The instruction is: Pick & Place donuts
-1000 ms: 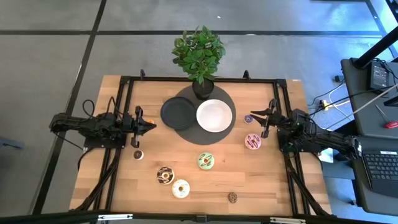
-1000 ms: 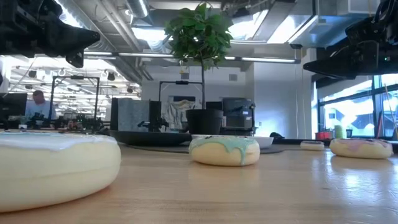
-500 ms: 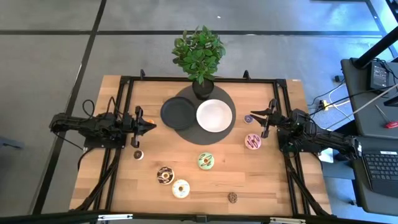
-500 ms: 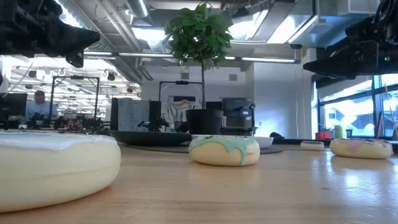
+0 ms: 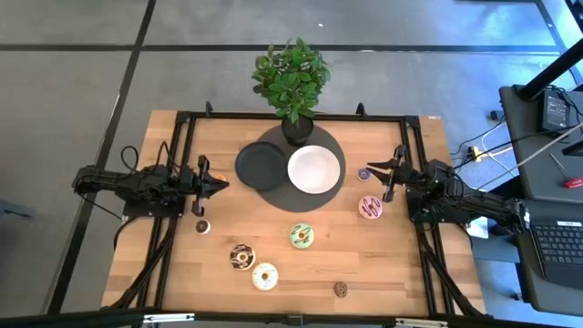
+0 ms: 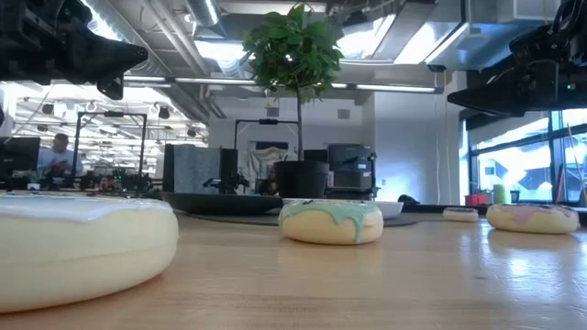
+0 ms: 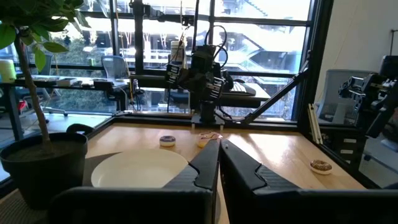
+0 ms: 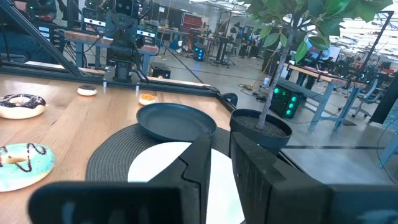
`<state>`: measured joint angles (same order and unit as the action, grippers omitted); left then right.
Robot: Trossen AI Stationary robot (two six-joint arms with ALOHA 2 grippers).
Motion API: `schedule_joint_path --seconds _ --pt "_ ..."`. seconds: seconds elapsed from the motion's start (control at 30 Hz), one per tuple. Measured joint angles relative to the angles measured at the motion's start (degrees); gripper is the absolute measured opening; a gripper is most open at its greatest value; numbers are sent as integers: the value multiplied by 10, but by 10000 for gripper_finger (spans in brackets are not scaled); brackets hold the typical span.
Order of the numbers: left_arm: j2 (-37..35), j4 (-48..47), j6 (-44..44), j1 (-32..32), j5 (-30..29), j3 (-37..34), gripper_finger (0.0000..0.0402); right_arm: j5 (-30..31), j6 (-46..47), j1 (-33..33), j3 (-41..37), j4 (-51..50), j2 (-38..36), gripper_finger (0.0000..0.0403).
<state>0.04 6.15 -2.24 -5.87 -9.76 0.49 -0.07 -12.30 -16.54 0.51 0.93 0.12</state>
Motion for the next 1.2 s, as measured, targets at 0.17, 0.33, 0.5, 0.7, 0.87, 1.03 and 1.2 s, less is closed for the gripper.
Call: schedule_joint_path --seconds 0.17,0.33,0.5,0.7,0.87,1.03,1.2 --pt "0 0 0 0 0 0 8 0 0 0 0 0 0 67" --pt "0 0 0 0 0 0 11 0 0 0 0 0 0 67" --pt "0 0 0 0 0 0 12 0 0 0 0 0 0 67" --pt "0 0 0 0 0 0 8 0 0 0 0 0 0 67" --pt "0 0 0 0 0 0 11 -41 162 0 0 32 3 67" --pt "0 0 -19 0 4 0 12 -149 221 0 2 153 15 67" --pt "0 0 -40 0 4 0 8 -182 189 0 85 80 77 67"
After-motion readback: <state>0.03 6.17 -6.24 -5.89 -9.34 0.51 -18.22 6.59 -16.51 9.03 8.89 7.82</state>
